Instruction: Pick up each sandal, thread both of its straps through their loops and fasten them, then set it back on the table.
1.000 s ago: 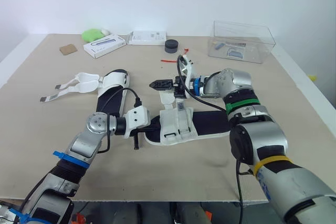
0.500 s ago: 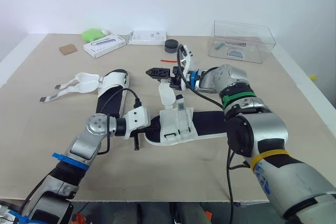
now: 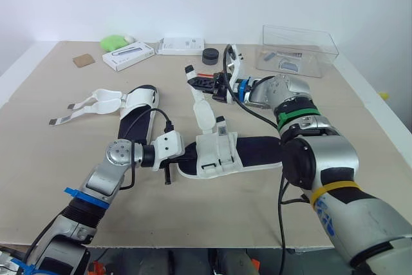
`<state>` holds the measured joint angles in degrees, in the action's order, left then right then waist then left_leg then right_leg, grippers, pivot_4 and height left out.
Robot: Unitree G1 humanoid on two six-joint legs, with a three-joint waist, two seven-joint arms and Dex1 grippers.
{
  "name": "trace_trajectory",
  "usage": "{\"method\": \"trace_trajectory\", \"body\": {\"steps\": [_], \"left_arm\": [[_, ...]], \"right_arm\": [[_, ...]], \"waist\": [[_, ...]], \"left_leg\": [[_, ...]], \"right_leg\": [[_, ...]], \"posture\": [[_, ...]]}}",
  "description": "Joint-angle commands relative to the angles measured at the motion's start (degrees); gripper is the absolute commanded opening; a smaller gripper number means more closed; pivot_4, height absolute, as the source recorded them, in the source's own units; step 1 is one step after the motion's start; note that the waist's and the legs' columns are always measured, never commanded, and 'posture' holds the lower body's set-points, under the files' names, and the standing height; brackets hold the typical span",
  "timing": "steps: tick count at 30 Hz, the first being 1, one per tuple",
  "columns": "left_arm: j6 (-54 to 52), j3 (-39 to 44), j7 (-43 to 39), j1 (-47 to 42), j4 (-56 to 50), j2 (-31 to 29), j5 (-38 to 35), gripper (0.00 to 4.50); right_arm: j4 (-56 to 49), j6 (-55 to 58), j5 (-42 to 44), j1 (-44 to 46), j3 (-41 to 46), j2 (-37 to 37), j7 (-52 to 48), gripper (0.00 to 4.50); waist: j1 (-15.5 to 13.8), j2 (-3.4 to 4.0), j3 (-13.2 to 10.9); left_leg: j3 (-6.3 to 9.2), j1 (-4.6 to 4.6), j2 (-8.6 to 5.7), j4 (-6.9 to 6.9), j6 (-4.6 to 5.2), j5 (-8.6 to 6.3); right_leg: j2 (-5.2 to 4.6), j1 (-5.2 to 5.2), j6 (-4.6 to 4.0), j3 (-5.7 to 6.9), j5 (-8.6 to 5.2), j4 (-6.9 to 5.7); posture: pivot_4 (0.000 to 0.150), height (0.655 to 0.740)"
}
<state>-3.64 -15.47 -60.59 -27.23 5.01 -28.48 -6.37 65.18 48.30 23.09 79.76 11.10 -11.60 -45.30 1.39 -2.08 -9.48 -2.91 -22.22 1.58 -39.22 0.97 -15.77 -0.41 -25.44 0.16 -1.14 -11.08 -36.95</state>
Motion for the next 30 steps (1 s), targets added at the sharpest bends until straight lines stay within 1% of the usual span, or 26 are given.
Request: {"method": "trace_trajectory", "body": {"steps": [1, 5, 8, 11, 12, 13, 14, 16, 18, 20, 23, 24, 26, 27, 28, 30], "left_arm": [[-0.61, -1.06, -0.16, 0.28, 1.02, -0.17, 1.25, 0.00], [-0.59, -1.07, -0.24, 0.21, 1.15, -0.13, 1.26, 0.00], [-0.59, -1.05, -0.26, 0.15, 1.21, -0.10, 1.23, 0.00], [-0.58, -1.10, -0.31, 0.20, 1.19, -0.08, 1.23, 0.00], [-0.66, -1.07, -0.30, 0.30, 1.05, -0.10, 1.18, 0.00], [-0.71, -1.02, -0.29, 0.28, 1.07, -0.07, 1.13, 0.00], [-0.82, -0.87, -0.25, 0.13, 1.28, 0.02, 0.99, 0.00], [-0.89, -0.67, -0.26, 0.09, 1.37, -0.01, 0.87, 0.00], [-0.93, -0.61, -0.42, 0.16, 1.23, -0.09, 0.81, 0.00], [-0.99, -0.51, -0.59, 0.20, 1.10, -0.15, 0.76, 0.00], [-0.88, -0.42, -0.85, 0.06, 1.30, -0.31, 0.79, 0.00], [-0.84, -0.34, -0.97, -0.15, 1.55, -0.33, 0.79, 0.00], [-0.75, -0.24, -1.16, -0.47, 1.95, -0.33, 0.80, 0.00], [-0.71, -0.24, -1.22, -0.65, 2.15, -0.27, 0.81, 0.00], [-0.69, -0.29, -1.26, -0.81, 2.31, -0.21, 0.83, 0.00], [-0.69, -0.39, -1.32, -1.05, 2.47, -0.08, 0.82, 0.00]], "right_arm": [[-2.62, 0.27, -0.44, 0.50, -0.41, -0.15, -2.02, 0.03], [-3.27, -0.40, -0.76, 0.53, -0.55, -0.35, -3.24, 0.03], [-6.25, -4.41, -2.68, -0.57, -3.44, -0.86, -6.99, 0.03], [-15.90, -11.14, -3.20, -4.67, -6.38, -1.22, -13.03, 0.03], [-21.59, -15.06, -3.82, -7.64, -8.23, -1.54, -15.40, 0.03], [-29.11, -21.91, -4.98, -12.16, -10.37, -2.03, -17.84, 0.03], [-37.96, -33.24, -6.84, -18.17, -12.67, -2.50, -20.18, 0.03], [-49.36, -49.35, -8.09, -26.39, -15.04, -2.86, -24.04, 0.03], [-54.55, -54.68, -7.73, -30.85, -15.48, -2.85, -24.10, 0.03], [-57.17, -61.38, -8.16, -33.85, -16.76, -3.88, -25.97, 0.03], [-58.42, -72.83, -8.84, -36.46, -18.98, -6.06, -29.75, 0.03], [-57.27, -81.39, -10.51, -37.00, -21.01, -8.01, -32.69, 0.03], [-54.30, -94.73, -13.33, -37.05, -24.59, -11.24, -36.78, 0.03], [-52.68, -99.26, -13.51, -36.68, -26.02, -12.23, -37.97, 0.03], [-51.35, -101.37, -12.87, -36.29, -26.81, -12.59, -38.05, 0.03], [-47.35, -107.82, -13.83, -34.92, -28.88, -13.48, -37.74, 0.03]], "waist": [[-0.02, 0.00, 0.00], [-0.01, 0.00, 0.00], [-0.02, 0.01, 0.00], [-0.04, 0.01, -0.01], [-0.06, 0.02, -0.01], [-0.12, 0.02, -0.01], [-0.21, 0.03, -0.02], [-0.22, 0.04, -0.02], [-0.13, 0.07, -0.04], [-0.01, 0.08, -0.05], [-0.07, 0.08, -0.05], [-0.07, 0.08, -0.05], [-0.08, 0.08, -0.05], [-0.08, 0.08, -0.05], [-0.07, 0.07, -0.05], [0.00, 0.07, -0.06]], "left_leg": [[0.00, -0.01, 0.00, 0.00, 0.00, 0.00], [0.00, -0.01, 0.00, 0.00, 0.00, 0.00], [0.00, -0.01, -0.01, 0.00, 0.00, 0.00], [0.02, -0.01, -0.01, 0.00, 0.00, 0.00], [0.03, -0.03, -0.02, -0.01, 0.00, 0.00], [0.03, -0.04, -0.03, 0.00, 0.00, 0.00], [0.07, -0.06, -0.02, -0.01, -0.02, -0.01], [0.20, -0.16, -0.05, -0.01, -0.10, -0.06], [0.16, -0.15, -0.04, -0.01, -0.20, -0.13], [0.04, -0.13, -0.04, -0.03, -0.20, -0.13], [0.01, -0.01, -0.05, -0.10, -0.20, -0.12], [-0.01, 0.04, -0.04, -0.10, -0.20, -0.12], [-0.02, 0.11, -0.04, -0.10, -0.18, -0.11], [-0.02, 0.18, -0.03, -0.09, -0.18, -0.11], [-0.03, 0.20, -0.02, -0.08, -0.18, -0.11], [-0.04, 0.22, 0.01, -0.08, -0.18, -0.11]], "right_leg": [[-0.01, 0.00, 0.00, 0.00, 0.00, 0.00], [-0.01, 0.00, 0.00, 0.01, 0.00, 0.00], [-0.01, 0.00, 0.00, 0.01, 0.00, 0.00], [-0.01, 0.00, 0.01, 0.02, 0.00, 0.01], [-0.01, 0.00, 0.02, 0.02, -0.01, 0.01], [-0.01, -0.01, 0.04, 0.02, 0.00, 0.01], [-0.01, 0.00, 0.06, 0.02, -0.01, 0.02], [-0.03, -0.04, 0.17, 0.04, -0.07, 0.04], [-0.02, -0.05, 0.23, 0.05, -0.11, 0.03], [-0.04, -0.07, 0.22, 0.01, -0.08, 0.01], [-0.05, 0.01, 0.21, 0.01, -0.06, 0.00], [-0.04, 0.03, 0.20, 0.00, -0.07, 0.00], [0.00, 0.07, 0.27, 0.00, -0.14, 0.00], [0.04, 0.11, 0.37, 0.01, -0.25, 0.00], [0.06, 0.12, 0.40, 0.00, -0.29, 0.00], [0.10, 0.11, 0.25, -0.02, -0.24, -0.02]], "posture": [[0.150, 0.7400], [0.150, 0.7400], [0.150, 0.7400], [0.150, 0.7400], [0.150, 0.7400], [0.150, 0.7400], [0.150, 0.7400], [0.150, 0.7400], [0.150, 0.7400], [0.150, 0.7400], [0.150, 0.7400], [0.150, 0.7400], [0.150, 0.7400], [0.150, 0.7400], [0.150, 0.7400], [0.150, 0.7400]]}}
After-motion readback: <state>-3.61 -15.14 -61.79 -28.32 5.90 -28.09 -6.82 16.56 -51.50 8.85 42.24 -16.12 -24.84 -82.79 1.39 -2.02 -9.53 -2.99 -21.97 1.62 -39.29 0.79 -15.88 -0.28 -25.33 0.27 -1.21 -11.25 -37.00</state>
